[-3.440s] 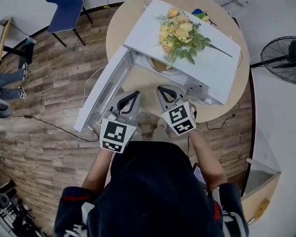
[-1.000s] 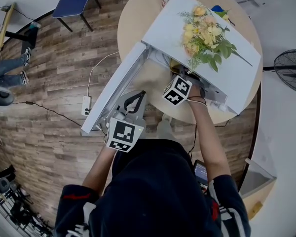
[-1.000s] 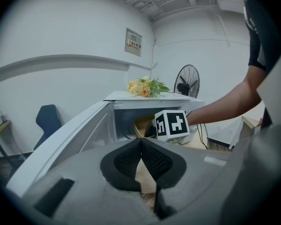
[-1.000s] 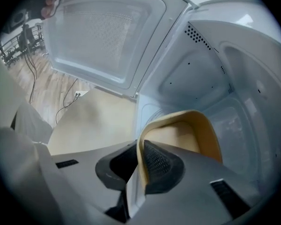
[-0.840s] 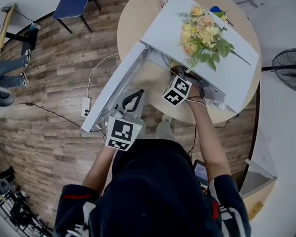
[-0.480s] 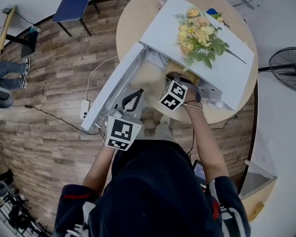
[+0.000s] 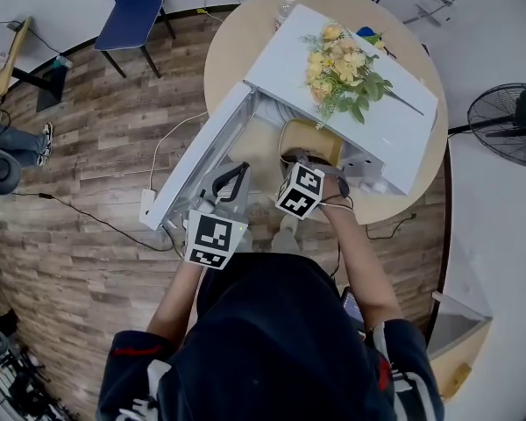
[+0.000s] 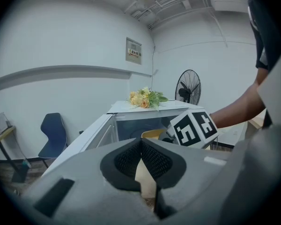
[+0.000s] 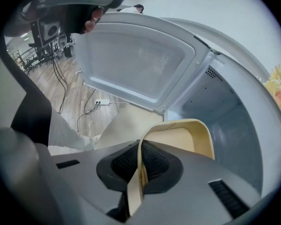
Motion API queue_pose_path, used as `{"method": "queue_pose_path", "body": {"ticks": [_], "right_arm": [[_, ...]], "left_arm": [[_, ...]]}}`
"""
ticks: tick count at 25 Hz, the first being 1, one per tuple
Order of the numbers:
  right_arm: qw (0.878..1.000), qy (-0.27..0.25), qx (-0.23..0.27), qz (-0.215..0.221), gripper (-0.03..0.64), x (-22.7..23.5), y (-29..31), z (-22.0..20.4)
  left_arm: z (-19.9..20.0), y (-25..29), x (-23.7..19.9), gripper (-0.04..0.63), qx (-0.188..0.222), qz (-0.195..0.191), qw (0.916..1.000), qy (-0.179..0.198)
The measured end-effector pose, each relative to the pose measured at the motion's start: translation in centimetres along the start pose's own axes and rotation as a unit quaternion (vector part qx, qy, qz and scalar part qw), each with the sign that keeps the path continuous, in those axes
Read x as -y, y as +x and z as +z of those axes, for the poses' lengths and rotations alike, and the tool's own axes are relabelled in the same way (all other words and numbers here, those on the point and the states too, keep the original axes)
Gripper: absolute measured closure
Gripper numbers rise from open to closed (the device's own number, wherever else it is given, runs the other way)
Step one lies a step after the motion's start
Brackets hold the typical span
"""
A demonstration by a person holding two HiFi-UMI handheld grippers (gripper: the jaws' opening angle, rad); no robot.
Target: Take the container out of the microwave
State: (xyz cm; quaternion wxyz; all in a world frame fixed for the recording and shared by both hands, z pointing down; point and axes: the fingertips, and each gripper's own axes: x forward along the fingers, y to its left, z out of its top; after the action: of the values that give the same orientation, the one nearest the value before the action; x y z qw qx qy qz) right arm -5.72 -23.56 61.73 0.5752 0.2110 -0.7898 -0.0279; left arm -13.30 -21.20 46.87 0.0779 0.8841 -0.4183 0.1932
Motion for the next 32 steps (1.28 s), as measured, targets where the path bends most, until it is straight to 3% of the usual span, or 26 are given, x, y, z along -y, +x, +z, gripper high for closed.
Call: {"method": "queue_pose_path", "body": {"ticks": [10,24,32], "right_arm": [[0.999,-0.038,0.024,-0.008,0.604,-1.8,-4.7,1.3],[0.999,-0.024,0.018,0.025,0.604,-4.3,-9.3,-0.5],[0.999,-0.021,0.015,0.025,0.604,-4.6,-10.9,-1.0]], "left_arm": [[1.5,-0.4,-0.1,0.581,0.018,0.010,0.9997,0.012],[4.9,-0.2,1.4,0.581,0.063,0.007,0.9967,0.050],[5.8,-0.2,2.6,0.581,0.076,0.001,0.9956,0.054]]}}
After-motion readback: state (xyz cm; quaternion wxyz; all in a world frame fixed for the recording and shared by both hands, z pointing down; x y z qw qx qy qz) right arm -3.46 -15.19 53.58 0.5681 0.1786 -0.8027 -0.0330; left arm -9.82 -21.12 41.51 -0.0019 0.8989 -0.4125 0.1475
